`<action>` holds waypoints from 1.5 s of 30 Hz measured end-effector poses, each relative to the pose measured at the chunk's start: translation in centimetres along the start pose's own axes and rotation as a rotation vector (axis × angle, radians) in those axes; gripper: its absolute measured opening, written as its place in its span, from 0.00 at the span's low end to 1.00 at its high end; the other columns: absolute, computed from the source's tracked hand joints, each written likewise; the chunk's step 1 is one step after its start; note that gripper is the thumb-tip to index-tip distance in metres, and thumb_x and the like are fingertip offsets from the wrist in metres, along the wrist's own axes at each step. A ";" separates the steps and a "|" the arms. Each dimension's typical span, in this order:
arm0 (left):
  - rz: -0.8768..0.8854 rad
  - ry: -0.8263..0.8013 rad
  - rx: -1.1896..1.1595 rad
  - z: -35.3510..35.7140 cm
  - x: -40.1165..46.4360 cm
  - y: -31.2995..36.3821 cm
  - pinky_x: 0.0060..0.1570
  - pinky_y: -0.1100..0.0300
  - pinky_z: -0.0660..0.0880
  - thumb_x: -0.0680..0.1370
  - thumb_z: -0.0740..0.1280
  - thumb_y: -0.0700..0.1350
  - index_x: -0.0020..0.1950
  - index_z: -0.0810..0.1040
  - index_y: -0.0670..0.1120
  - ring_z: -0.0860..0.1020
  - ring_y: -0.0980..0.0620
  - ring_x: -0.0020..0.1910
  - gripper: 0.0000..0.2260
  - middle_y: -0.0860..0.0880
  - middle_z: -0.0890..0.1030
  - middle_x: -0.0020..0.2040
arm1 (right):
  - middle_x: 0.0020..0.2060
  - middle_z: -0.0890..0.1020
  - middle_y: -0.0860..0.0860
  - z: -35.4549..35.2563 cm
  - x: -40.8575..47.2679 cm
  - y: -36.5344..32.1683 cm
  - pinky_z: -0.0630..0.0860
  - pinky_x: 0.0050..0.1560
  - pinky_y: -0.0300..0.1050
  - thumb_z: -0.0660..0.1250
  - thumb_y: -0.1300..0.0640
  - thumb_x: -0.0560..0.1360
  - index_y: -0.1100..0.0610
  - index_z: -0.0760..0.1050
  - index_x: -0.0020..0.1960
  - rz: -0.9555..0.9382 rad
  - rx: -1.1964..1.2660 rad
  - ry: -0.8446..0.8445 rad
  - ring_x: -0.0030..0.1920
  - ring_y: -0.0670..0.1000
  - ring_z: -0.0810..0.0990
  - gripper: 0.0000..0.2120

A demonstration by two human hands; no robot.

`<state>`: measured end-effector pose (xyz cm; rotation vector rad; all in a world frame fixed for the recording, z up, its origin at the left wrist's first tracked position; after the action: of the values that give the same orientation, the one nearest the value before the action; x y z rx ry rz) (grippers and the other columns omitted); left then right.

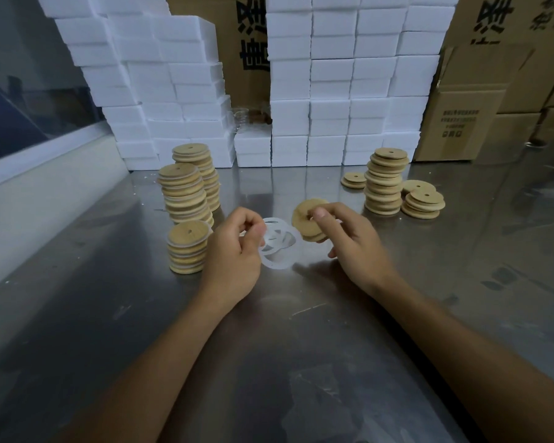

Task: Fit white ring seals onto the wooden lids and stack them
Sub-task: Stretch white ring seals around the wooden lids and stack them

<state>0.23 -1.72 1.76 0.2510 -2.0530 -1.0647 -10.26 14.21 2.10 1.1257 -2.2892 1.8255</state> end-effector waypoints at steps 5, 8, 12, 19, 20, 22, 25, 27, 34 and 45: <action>-0.199 0.014 -0.196 0.8 -0.3 -0.1 0.22 0.63 0.67 0.82 0.62 0.39 0.41 0.73 0.45 0.71 0.56 0.21 0.09 0.49 0.75 0.31 | 0.38 0.82 0.49 1.6 -0.3 -0.4 0.76 0.40 0.51 0.66 0.48 0.79 0.54 0.80 0.45 -0.081 0.008 -0.057 0.40 0.51 0.79 0.11; -0.258 -0.002 -0.231 1.2 -0.7 0.0 0.19 0.62 0.67 0.82 0.62 0.40 0.43 0.73 0.45 0.72 0.53 0.19 0.08 0.49 0.77 0.32 | 0.35 0.80 0.50 1.9 -0.1 0.1 0.77 0.38 0.55 0.66 0.52 0.80 0.56 0.78 0.43 -0.102 0.010 -0.039 0.38 0.56 0.79 0.10; -0.256 0.009 -0.204 1.4 -0.7 0.0 0.23 0.60 0.69 0.80 0.66 0.43 0.44 0.74 0.47 0.72 0.53 0.22 0.06 0.50 0.77 0.31 | 0.35 0.80 0.48 2.0 0.0 0.5 0.79 0.38 0.57 0.63 0.49 0.81 0.54 0.76 0.45 -0.114 0.007 -0.026 0.37 0.52 0.79 0.10; -0.303 -0.022 -0.318 1.4 -0.8 0.0 0.20 0.61 0.69 0.77 0.70 0.40 0.47 0.76 0.48 0.74 0.51 0.22 0.05 0.51 0.83 0.35 | 0.34 0.79 0.48 2.4 -0.1 0.3 0.78 0.37 0.59 0.63 0.48 0.81 0.53 0.74 0.45 -0.163 -0.032 -0.040 0.34 0.50 0.78 0.10; -0.275 0.007 -0.305 1.2 -0.8 0.0 0.20 0.62 0.68 0.77 0.71 0.39 0.46 0.77 0.48 0.75 0.52 0.21 0.05 0.51 0.83 0.37 | 0.34 0.79 0.46 2.4 -0.2 0.2 0.79 0.37 0.57 0.63 0.49 0.81 0.53 0.74 0.45 -0.167 -0.043 -0.038 0.35 0.48 0.78 0.09; -0.212 0.042 -0.274 1.1 -0.8 0.1 0.21 0.65 0.69 0.76 0.72 0.37 0.43 0.77 0.48 0.76 0.55 0.22 0.08 0.48 0.83 0.40 | 0.35 0.80 0.43 2.3 -0.2 0.2 0.80 0.39 0.54 0.65 0.51 0.80 0.54 0.74 0.46 -0.167 -0.048 -0.030 0.37 0.46 0.80 0.08; -0.146 0.049 -0.258 1.2 -0.8 0.2 0.22 0.69 0.69 0.74 0.73 0.35 0.39 0.77 0.51 0.78 0.57 0.24 0.12 0.48 0.82 0.42 | 0.38 0.82 0.43 2.1 -0.1 0.3 0.81 0.40 0.51 0.66 0.53 0.80 0.54 0.75 0.48 -0.153 -0.038 -0.020 0.41 0.45 0.82 0.05; -0.124 0.034 -0.236 1.3 -0.8 0.1 0.22 0.68 0.70 0.74 0.73 0.35 0.38 0.77 0.56 0.78 0.57 0.24 0.15 0.52 0.82 0.39 | 0.40 0.84 0.45 2.1 -0.1 0.3 0.82 0.42 0.50 0.67 0.55 0.79 0.54 0.75 0.48 -0.146 -0.033 -0.022 0.42 0.44 0.83 0.03; -0.136 -0.003 -0.241 1.1 -0.7 0.1 0.21 0.63 0.72 0.74 0.75 0.41 0.37 0.79 0.60 0.77 0.53 0.22 0.14 0.53 0.82 0.36 | 0.41 0.85 0.49 2.0 -0.1 0.3 0.82 0.45 0.56 0.68 0.58 0.79 0.55 0.77 0.49 -0.124 -0.001 -0.025 0.42 0.47 0.83 0.01; -0.069 0.017 -0.107 0.6 -0.5 -0.1 0.23 0.63 0.72 0.78 0.70 0.40 0.39 0.77 0.53 0.76 0.57 0.22 0.11 0.57 0.78 0.27 | 0.41 0.86 0.54 2.1 -0.1 0.2 0.84 0.42 0.56 0.70 0.61 0.77 0.58 0.79 0.47 -0.046 0.094 -0.013 0.42 0.52 0.85 0.01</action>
<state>0.08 -1.17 1.22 0.2768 -1.9771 -1.2069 -9.38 12.50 1.23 1.1949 -2.1855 1.9330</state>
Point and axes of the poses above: each hand's wrist, its own x-axis towards the middle knuckle, its own z-axis out of the palm, y = z × x, the point moved 2 cm from there along x, towards the middle knuckle
